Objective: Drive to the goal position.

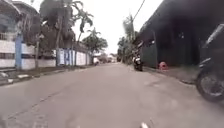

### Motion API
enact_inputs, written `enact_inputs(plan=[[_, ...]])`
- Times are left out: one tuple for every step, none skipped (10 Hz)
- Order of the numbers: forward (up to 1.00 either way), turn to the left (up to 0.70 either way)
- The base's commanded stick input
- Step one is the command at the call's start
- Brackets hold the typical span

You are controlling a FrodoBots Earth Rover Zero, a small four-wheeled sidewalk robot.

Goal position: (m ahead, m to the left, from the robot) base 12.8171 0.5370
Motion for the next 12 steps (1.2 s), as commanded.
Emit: enact_inputs(plan=[[1.0, 0.0], [1.0, 0.0], [1.0, 0.0], [1.0, 0.0], [1.0, 0.0], [1.0, 0.0], [1.0, 0.0], [1.0, 0.0], [1.0, 0.0], [1.0, 0.0], [1.0, 0.0], [1.0, 0.0]])
